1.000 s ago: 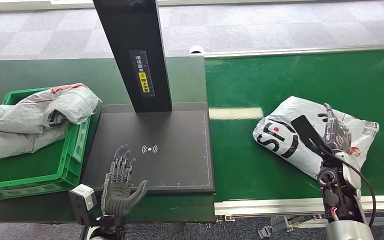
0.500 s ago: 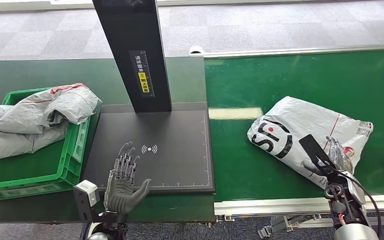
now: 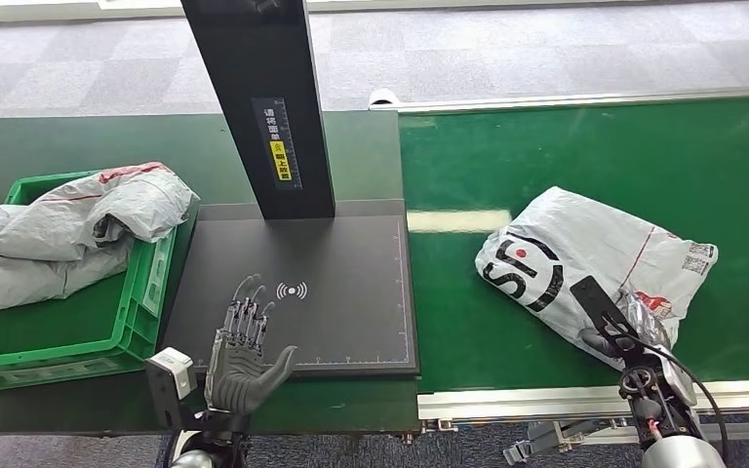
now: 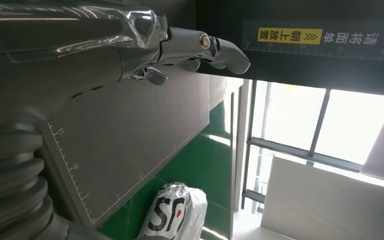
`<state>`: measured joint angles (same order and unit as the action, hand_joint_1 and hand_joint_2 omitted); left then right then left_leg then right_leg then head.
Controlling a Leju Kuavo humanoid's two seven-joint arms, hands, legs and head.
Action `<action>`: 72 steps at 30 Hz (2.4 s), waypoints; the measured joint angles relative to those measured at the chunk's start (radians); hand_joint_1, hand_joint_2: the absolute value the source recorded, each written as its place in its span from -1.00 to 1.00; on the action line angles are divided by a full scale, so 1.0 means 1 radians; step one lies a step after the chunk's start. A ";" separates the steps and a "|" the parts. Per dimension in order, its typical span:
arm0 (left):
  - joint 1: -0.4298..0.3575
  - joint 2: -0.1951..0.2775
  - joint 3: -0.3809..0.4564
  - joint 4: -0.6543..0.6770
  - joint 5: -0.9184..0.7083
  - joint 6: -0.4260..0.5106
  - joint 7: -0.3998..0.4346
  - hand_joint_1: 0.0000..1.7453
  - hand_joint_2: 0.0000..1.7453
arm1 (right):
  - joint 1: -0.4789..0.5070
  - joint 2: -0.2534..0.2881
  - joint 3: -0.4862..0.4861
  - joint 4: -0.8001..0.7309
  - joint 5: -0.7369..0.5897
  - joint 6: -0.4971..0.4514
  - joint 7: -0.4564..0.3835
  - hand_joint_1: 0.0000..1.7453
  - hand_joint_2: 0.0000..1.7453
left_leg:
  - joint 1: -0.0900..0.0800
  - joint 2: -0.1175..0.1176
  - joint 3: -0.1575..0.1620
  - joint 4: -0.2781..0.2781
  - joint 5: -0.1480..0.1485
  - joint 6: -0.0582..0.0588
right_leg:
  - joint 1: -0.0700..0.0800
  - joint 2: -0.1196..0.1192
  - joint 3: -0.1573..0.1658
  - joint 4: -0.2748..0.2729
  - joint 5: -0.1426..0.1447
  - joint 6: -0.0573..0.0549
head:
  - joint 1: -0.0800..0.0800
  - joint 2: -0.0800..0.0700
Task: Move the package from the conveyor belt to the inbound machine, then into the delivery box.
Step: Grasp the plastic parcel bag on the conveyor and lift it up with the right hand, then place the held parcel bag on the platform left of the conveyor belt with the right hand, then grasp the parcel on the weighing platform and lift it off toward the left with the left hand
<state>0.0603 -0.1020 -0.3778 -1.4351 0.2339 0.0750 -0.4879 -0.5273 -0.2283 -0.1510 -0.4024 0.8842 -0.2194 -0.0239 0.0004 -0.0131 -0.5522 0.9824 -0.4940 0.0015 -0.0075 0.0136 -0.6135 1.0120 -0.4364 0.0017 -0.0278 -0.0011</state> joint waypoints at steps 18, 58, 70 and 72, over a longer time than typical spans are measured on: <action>0.015 -0.026 0.015 -0.011 -0.035 0.001 -0.001 -1.00 1.00 | 0.063 0.077 -0.025 -0.413 -0.075 -0.327 -0.243 1.00 1.00 | 0.000 0.000 0.000 0.000 0.000 0.000 | 0.000 0.000 0.000 0.000 0.000 0.000 | 0.000 0.000; -0.083 -0.044 0.252 -0.086 -0.161 0.039 -0.009 -1.00 1.00 | -0.004 0.497 0.653 -0.264 -0.455 0.274 -0.322 -1.00 1.00 | 0.002 0.001 0.000 -0.001 0.001 -0.002 | 0.002 0.001 0.000 0.001 0.000 -0.001 | 0.000 0.000; -0.046 -0.049 0.248 -0.125 -0.452 0.064 0.001 -1.00 1.00 | 0.102 0.406 0.541 -0.617 -0.538 0.168 -0.406 -1.00 1.00 | 0.001 0.001 0.000 0.000 0.001 -0.002 | 0.002 0.001 -0.001 0.000 0.000 -0.001 | 0.000 0.000; -0.050 -0.045 0.232 -0.123 -0.513 0.065 0.006 -1.00 1.00 | 0.130 0.387 0.518 -0.690 -0.551 0.165 -0.416 -1.00 1.00 | 0.001 0.001 0.000 0.000 0.001 -0.001 | 0.002 0.001 -0.001 0.000 0.000 -0.001 | 0.000 0.000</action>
<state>0.0103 -0.1471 -0.1456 -1.5584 -0.2792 0.1397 -0.4823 -0.3969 0.1584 0.3667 -1.0925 0.3336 -0.0548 -0.4397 0.0018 -0.0122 -0.5518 0.9821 -0.4932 0.0000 -0.0056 0.0143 -0.6144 1.0124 -0.4366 0.0010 -0.0276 -0.0012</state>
